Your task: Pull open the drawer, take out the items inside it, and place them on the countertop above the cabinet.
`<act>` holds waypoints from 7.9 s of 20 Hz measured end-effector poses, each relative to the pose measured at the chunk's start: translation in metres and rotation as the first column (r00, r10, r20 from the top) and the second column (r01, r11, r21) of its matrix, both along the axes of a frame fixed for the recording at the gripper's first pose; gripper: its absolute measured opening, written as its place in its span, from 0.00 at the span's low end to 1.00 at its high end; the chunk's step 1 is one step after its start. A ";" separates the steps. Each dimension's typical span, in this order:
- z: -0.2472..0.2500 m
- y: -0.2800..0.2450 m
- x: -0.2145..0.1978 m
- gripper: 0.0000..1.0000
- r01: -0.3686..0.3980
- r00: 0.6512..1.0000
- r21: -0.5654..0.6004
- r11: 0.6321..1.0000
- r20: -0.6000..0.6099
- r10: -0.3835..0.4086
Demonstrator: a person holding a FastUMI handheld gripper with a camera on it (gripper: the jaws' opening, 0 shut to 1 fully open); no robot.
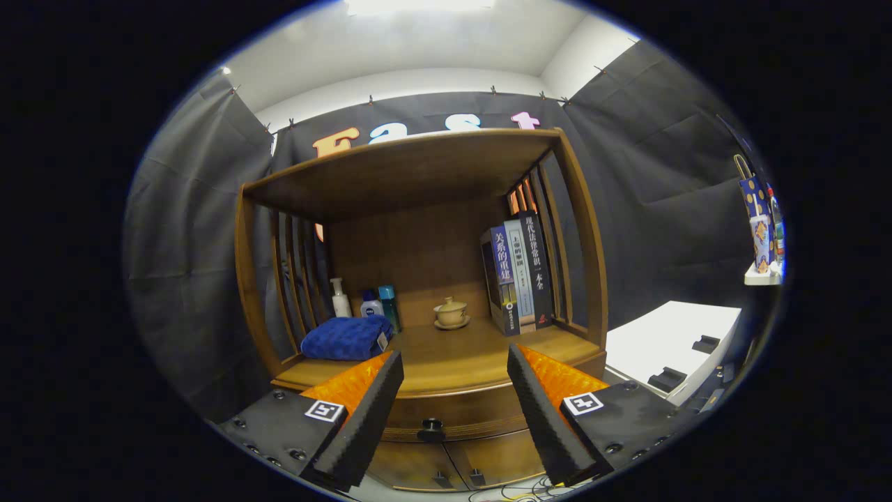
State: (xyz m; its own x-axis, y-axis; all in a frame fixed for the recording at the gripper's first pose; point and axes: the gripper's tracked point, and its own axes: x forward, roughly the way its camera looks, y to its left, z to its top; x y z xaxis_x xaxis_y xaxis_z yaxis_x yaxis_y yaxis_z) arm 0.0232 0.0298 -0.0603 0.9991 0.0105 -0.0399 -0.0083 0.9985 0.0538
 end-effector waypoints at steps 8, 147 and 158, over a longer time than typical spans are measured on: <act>-0.091 0.023 0.014 0.99 -0.037 0.995 -0.075 0.997 -0.090 0.030; -0.233 0.061 0.028 0.77 -0.077 0.366 -0.076 0.994 -0.930 -0.043; -0.196 0.073 0.022 0.49 -0.045 0.447 0.020 0.999 -0.894 0.038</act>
State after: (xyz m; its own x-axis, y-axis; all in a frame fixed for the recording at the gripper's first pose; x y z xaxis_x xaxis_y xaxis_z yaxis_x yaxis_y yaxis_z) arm 0.0452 0.1025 -0.2559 0.4102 0.0469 -0.9108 -0.0003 0.9987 0.0514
